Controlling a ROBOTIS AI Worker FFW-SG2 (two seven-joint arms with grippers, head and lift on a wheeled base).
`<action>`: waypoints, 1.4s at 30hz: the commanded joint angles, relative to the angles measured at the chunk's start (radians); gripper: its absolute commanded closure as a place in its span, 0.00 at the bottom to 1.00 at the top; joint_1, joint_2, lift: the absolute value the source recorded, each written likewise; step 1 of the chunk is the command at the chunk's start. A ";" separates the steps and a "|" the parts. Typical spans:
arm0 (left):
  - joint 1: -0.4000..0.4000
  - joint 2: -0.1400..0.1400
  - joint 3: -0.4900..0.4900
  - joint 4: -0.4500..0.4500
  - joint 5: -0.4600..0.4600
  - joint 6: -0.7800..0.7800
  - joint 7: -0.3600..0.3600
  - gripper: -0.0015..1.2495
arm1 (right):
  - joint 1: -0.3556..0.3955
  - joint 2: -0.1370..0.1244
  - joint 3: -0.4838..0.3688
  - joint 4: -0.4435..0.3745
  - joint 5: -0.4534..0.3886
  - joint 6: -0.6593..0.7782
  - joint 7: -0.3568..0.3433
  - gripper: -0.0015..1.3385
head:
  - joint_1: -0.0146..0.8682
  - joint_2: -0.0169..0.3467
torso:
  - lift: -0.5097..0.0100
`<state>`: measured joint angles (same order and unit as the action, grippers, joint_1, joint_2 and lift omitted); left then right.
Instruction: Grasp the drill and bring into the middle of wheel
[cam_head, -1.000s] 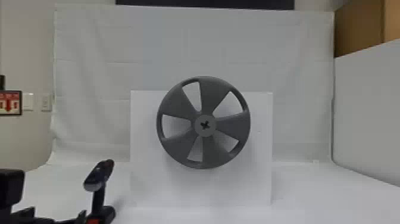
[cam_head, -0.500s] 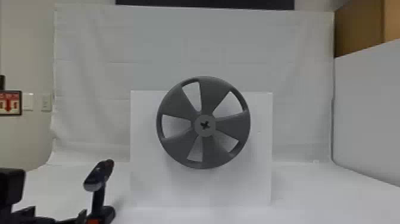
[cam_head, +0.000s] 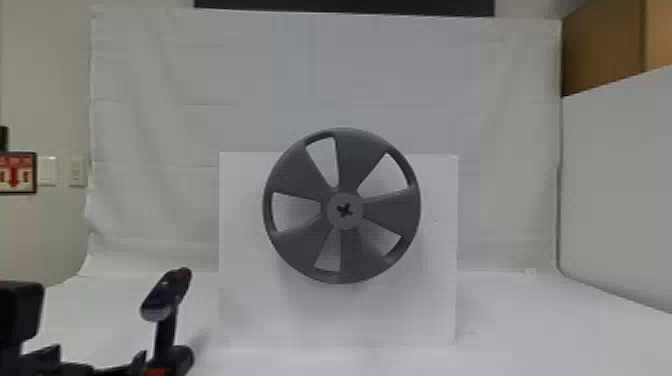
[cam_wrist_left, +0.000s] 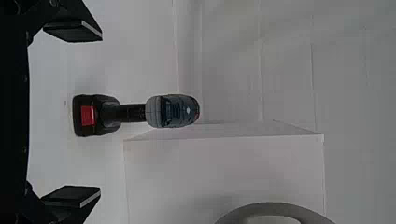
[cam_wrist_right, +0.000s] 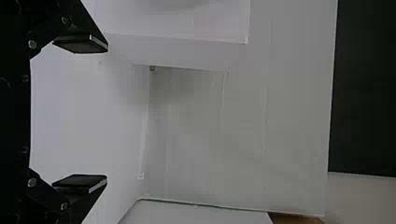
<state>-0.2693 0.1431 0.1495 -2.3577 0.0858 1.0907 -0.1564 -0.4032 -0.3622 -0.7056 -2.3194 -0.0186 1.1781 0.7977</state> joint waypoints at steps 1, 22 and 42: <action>0.001 0.000 -0.001 0.000 0.000 0.000 0.000 0.10 | 0.000 0.000 0.000 0.000 0.000 0.000 0.000 0.22 | 0.02 0.05 | 0.20; -0.001 0.000 -0.002 0.000 0.000 0.000 0.000 0.10 | 0.000 0.000 0.000 -0.002 0.000 0.000 0.000 0.22 | 0.02 0.05 | 0.20; -0.001 0.000 -0.002 0.000 0.000 0.003 0.000 0.10 | 0.000 0.000 0.000 -0.002 0.000 0.000 0.000 0.22 | 0.02 0.05 | 0.20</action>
<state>-0.2699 0.1426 0.1472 -2.3577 0.0859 1.0932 -0.1564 -0.4034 -0.3620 -0.7056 -2.3209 -0.0184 1.1781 0.7977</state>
